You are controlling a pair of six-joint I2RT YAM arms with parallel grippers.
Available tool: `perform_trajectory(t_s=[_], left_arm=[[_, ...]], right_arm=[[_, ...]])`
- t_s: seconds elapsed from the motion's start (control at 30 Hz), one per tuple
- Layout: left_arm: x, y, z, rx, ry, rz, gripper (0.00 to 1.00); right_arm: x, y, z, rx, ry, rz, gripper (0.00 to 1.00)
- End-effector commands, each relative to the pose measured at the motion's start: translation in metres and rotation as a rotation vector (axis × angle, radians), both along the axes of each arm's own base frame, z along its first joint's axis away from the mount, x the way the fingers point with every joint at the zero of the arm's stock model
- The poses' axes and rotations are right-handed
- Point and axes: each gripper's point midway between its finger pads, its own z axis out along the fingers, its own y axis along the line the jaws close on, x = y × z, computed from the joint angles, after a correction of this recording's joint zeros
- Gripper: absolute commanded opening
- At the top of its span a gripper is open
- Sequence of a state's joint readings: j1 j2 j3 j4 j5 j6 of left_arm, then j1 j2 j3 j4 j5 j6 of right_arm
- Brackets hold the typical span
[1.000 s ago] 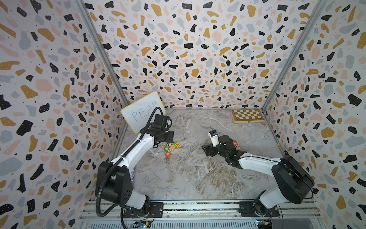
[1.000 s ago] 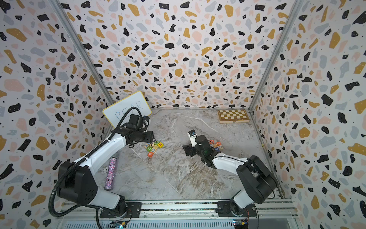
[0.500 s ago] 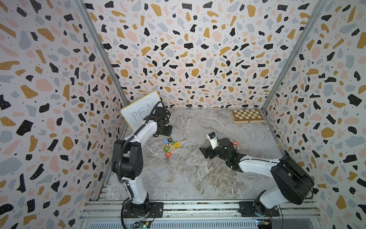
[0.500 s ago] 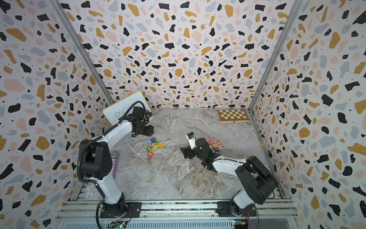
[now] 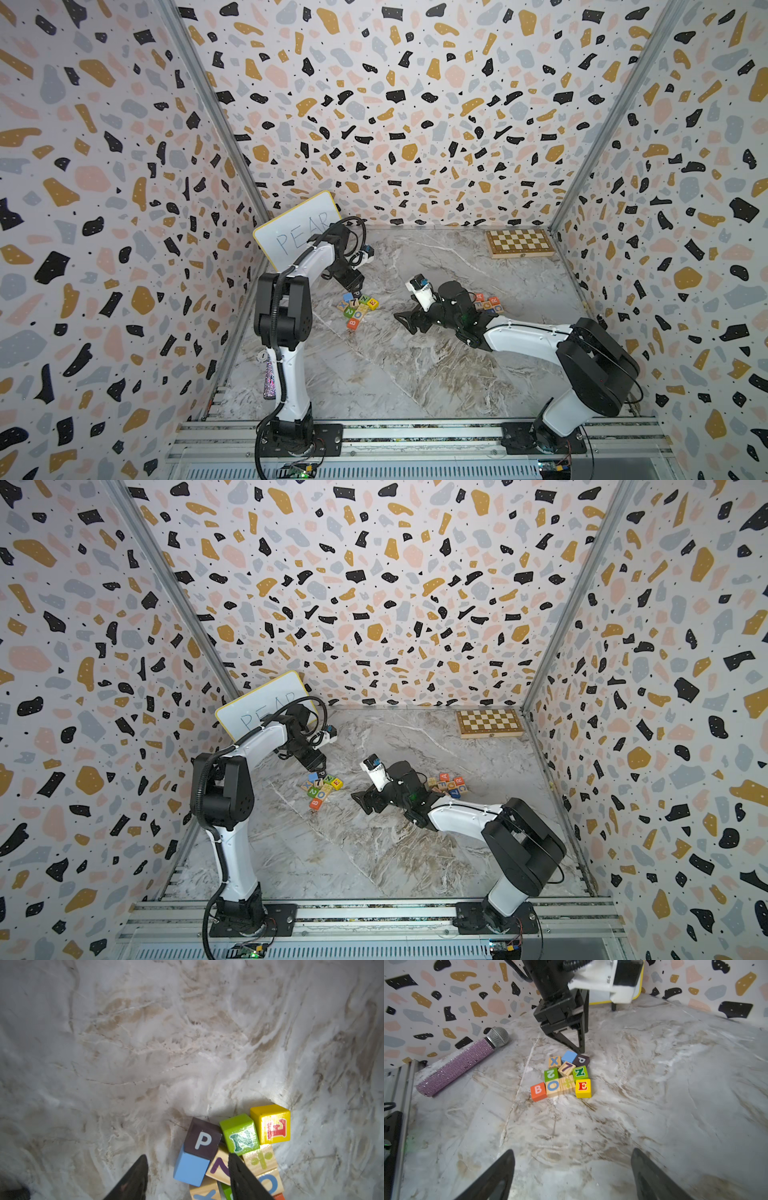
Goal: Spell the uppercase word “pear” with letter blocks
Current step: Pick up the letter block from the center of the board.
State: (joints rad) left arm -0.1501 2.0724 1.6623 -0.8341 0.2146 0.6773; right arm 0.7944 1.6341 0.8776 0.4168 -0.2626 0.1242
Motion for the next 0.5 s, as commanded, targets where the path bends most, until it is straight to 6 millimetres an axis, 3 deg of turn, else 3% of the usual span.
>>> perform_trajectory(t_s=[0.0,0.17,0.47], left_arm=[[-0.006,0.0,0.006,-0.013,-0.016,-0.109,0.62],[-0.005,0.0,-0.001,-0.005,-0.009,-0.14,0.6],[-0.005,0.0,-0.019,-0.009,-0.011,-0.156,0.6]], right_arm=[[0.005,0.014,0.004,-0.01,0.05,0.023,0.88],[0.019,0.028,0.007,-0.024,0.069,0.02,0.88],[0.023,0.032,0.015,-0.007,0.058,0.022,0.88]])
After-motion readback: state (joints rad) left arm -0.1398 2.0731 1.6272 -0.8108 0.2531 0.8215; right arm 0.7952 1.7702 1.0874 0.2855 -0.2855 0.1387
